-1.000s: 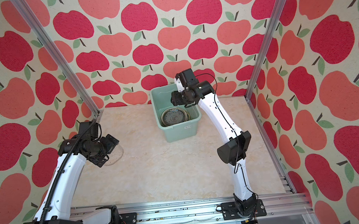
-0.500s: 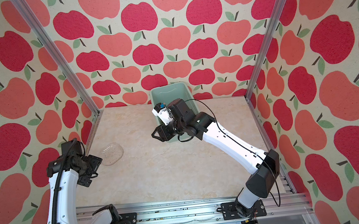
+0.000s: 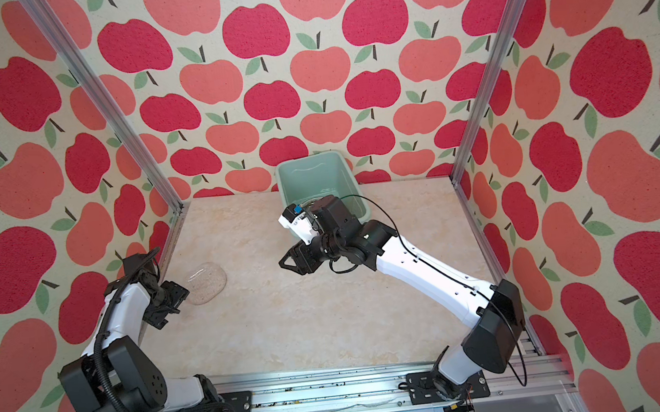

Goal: Place the plates into the plastic bin on the countertop
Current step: 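Move the left gripper to the small clear dish while the right reaches toward it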

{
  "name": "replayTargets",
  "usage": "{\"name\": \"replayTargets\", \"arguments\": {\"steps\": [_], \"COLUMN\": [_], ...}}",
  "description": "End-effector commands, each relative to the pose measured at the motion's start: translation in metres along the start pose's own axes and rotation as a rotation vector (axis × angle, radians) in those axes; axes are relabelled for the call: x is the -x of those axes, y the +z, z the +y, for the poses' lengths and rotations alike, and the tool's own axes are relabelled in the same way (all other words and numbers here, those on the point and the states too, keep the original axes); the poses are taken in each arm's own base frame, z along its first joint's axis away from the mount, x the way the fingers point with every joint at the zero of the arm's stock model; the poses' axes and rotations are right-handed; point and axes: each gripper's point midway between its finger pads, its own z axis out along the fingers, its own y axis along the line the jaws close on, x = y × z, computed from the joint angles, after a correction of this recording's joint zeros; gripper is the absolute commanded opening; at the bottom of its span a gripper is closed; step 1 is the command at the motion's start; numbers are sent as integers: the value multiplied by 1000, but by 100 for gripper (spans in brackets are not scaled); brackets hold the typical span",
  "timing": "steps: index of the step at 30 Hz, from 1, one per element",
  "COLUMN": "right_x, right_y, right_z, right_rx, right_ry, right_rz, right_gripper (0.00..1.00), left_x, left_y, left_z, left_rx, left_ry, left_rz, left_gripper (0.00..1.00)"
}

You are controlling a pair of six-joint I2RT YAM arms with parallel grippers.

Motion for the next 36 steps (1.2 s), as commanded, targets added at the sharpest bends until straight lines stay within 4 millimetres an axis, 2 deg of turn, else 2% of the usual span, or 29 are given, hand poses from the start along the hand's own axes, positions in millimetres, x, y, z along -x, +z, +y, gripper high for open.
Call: {"name": "replayTargets", "arguments": {"steps": [1,7,12,20,29,36], "right_x": [2,2,4,3,10,14], "right_y": [6,17,23,26,29,22], "right_z": [4,0,-2,-6,-10,-10], "right_rx": [36,40,40,35,19,-4], "right_ry": [13,36,52,72,74,75], "right_rz": [-5,17,24,41,53,43], "right_gripper": [54,54,53,52,52,52], "left_x": [21,29,30,24,16,16], "left_y": [9,30,44,62,72,76], "left_z": [-22,-39,-41,-41,-35,-32], "left_rx": [-77,-112,-96,-86,-75,-72], "left_ry": [74,110,116,133,125,117], "left_rz": [-21,16,39,71,81,79], "left_gripper": [70,60,45,31,14,1]}}
